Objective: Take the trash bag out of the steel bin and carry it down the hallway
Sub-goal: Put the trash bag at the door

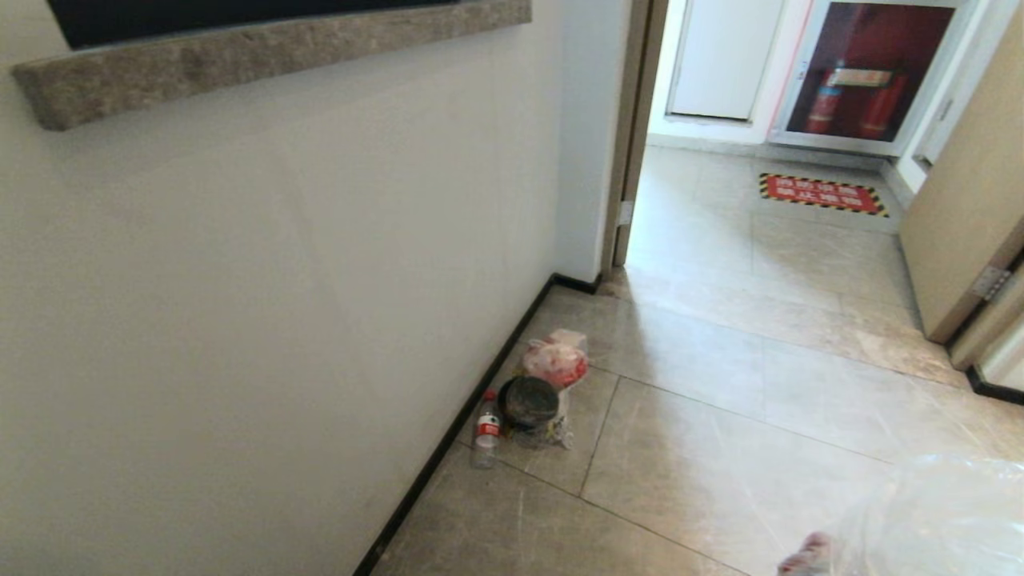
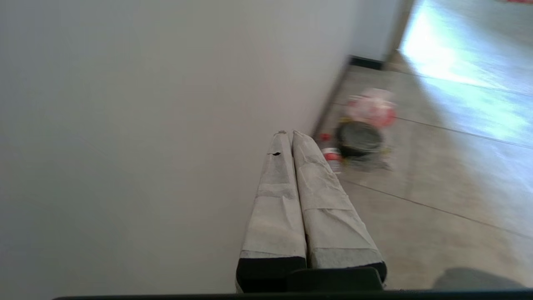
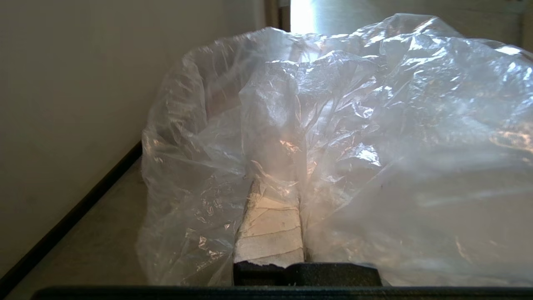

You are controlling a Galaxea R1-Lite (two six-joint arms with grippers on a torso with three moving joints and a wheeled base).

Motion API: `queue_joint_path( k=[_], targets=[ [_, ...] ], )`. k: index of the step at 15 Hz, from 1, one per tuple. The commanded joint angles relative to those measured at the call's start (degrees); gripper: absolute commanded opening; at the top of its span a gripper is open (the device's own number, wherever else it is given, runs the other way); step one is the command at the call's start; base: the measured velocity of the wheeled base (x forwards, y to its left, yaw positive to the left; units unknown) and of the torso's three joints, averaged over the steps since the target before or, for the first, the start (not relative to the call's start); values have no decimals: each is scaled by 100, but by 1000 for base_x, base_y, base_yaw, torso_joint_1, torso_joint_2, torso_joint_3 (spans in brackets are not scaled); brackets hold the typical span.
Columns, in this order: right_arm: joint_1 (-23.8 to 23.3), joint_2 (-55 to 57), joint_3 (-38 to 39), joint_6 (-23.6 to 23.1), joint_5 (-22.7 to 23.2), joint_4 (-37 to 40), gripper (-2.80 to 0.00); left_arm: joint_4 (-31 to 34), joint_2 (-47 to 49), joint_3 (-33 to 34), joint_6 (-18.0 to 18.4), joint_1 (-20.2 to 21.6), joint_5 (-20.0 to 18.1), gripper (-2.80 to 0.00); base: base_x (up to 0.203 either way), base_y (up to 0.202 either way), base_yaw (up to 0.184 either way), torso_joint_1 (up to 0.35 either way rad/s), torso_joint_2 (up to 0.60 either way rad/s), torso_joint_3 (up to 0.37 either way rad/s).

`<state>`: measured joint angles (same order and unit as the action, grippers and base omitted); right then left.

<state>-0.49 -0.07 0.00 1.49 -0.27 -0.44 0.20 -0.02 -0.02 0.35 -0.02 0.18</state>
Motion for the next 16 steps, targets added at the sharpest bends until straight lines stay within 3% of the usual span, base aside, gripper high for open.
queue_joint_path(
  k=[1, 8, 16],
  targets=[
    [5, 7, 18, 1, -8, -1, -280, 6, 1, 2, 0, 2, -1, -280, 2, 9, -166, 2, 2, 7],
    [5, -1, 18, 18, -8, 0, -280, 6, -6, 2, 0, 2, -1, -280, 0, 9, -151, 1, 1, 2],
    [13, -1, 18, 19, -8, -1, -280, 6, 2, 2, -9, 2, -1, -280, 0, 0, -12, 1, 0, 1]
  ],
)
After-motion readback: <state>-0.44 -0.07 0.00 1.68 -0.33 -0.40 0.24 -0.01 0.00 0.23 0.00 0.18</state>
